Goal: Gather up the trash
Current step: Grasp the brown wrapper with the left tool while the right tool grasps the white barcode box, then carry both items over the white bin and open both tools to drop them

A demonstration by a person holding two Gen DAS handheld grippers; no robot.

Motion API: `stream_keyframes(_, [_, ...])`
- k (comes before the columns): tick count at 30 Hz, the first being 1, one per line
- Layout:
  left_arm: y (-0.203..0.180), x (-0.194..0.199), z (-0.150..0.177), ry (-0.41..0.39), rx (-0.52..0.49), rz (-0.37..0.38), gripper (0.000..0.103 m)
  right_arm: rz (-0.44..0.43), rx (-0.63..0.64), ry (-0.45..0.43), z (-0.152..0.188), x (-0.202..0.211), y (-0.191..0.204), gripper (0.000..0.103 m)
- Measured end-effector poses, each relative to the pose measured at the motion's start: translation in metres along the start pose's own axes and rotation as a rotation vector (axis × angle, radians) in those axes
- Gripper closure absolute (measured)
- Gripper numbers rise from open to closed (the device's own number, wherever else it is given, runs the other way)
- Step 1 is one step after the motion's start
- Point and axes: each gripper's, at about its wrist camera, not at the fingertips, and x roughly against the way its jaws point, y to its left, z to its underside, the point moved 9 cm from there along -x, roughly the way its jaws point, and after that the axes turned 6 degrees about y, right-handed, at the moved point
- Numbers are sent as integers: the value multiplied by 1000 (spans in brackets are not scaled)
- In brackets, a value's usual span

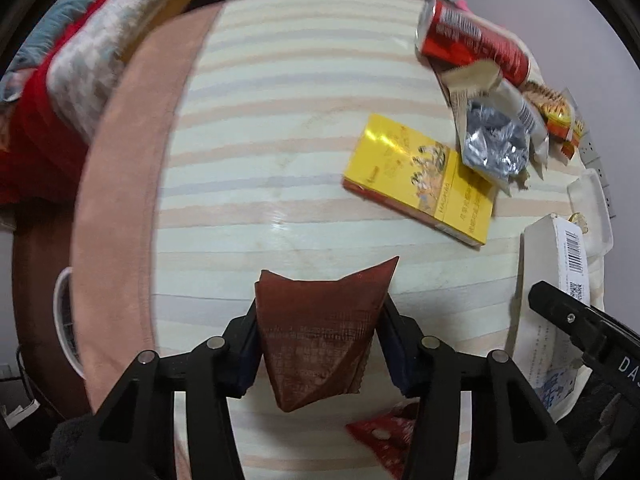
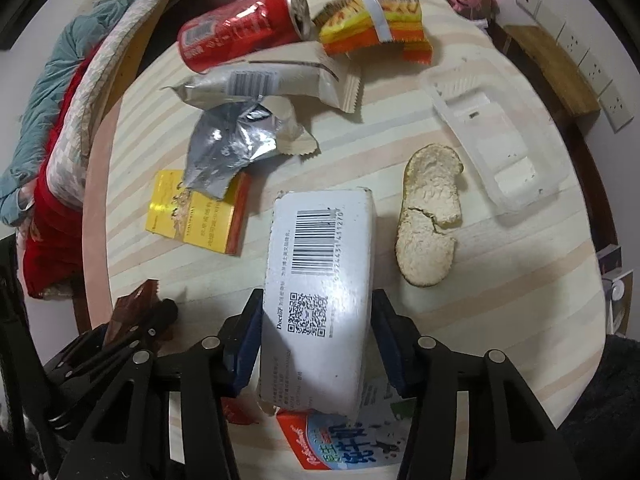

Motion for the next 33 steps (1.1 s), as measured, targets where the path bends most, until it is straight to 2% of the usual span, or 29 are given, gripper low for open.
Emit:
stream_keyframes(6, [13,66,7,-146,16,-36,55,-23,57,-85,6,26,22,51])
stream_keyframes(9, [31,108,15,-226,32,-44,55,-46,94,-133,9,48,37,51])
stream_keyframes(11, [48,135,20,-280,49,-49,55,-58,128,-170,13,64,49,52])
stream_keyframes(13, [90,135,21,-321,66,-49,55,-68,166,-204,18,79,64,52])
stream_keyframes(16, [116,165,28,-385,98,-45,55,-94,224,-245,31,102,92,52])
stream_keyframes(19, [151,178,35,-426,129,-47,55,-131,281,-266,50,118,128,52])
stream_keyframes(22, [194,182,51,-433,176,-49,55,-169,341,-275,66,123,173,51])
stream_keyframes(26, [264,174,70,-422,290,-33,55,-238,449,-234,96,109,255,51])
stream_keyframes(29, [329,157,87,-391,404,-21,55,-269,552,-164,123,81,318,52])
stream_keyframes(33, [408,120,111,-322,529,-22,55,-243,690,-28,158,8,401,52])
